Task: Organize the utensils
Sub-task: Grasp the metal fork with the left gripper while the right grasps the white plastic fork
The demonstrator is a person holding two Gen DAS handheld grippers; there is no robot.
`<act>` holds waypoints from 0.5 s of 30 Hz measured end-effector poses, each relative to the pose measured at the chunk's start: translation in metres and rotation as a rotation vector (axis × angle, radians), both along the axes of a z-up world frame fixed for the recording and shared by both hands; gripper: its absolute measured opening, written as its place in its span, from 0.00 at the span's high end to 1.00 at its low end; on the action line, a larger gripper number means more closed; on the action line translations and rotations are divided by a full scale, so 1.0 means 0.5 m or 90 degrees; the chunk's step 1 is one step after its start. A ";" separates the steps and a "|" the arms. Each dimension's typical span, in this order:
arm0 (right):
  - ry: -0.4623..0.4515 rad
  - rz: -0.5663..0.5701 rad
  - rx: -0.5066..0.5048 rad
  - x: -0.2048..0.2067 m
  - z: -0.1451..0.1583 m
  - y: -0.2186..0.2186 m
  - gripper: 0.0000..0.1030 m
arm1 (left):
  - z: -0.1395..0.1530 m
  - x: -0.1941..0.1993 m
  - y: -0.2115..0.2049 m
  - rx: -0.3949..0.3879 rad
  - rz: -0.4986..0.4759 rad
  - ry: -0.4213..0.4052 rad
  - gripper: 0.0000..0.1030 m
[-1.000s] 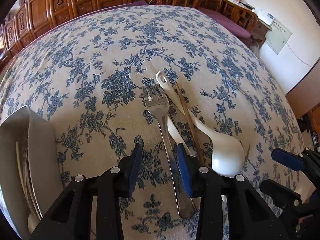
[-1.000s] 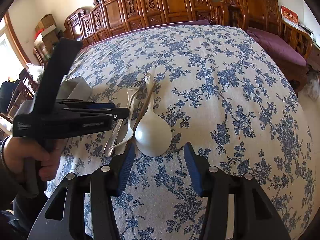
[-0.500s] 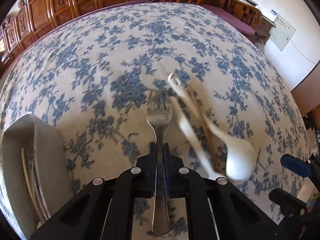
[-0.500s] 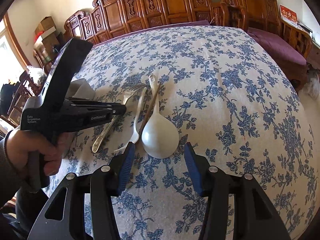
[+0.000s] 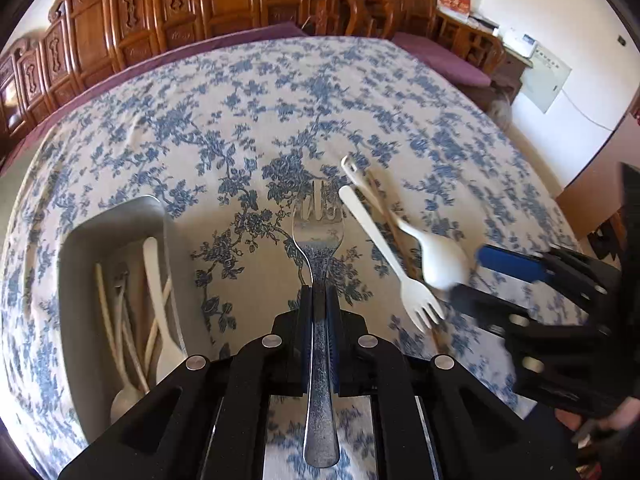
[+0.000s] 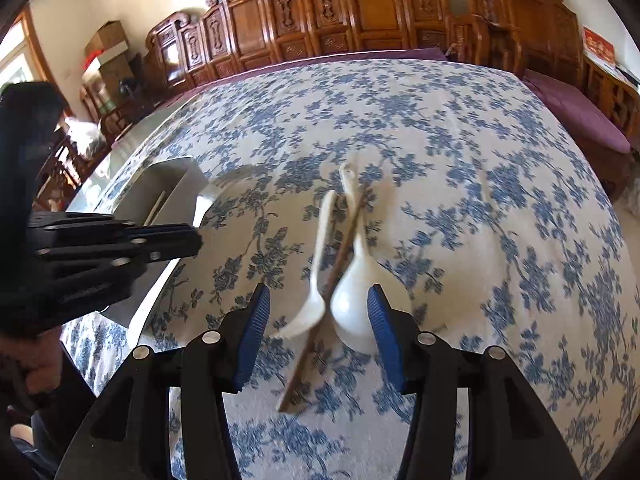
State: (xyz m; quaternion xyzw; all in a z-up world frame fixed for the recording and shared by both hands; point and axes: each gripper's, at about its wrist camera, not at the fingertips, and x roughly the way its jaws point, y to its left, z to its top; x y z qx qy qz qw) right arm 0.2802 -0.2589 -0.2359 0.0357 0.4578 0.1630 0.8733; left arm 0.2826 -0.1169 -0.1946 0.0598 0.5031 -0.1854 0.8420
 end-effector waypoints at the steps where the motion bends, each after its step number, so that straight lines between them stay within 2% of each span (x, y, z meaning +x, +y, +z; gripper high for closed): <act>1: -0.001 0.007 -0.004 0.005 0.000 0.007 0.58 | 0.011 -0.008 0.003 -0.003 -0.003 -0.007 0.94; 7: 0.005 0.021 -0.029 0.043 -0.017 0.034 0.61 | 0.056 -0.040 0.020 -0.016 -0.010 -0.034 0.94; 15: 0.041 0.038 -0.069 0.085 -0.068 0.060 0.75 | 0.099 -0.068 0.046 -0.029 -0.009 -0.058 0.94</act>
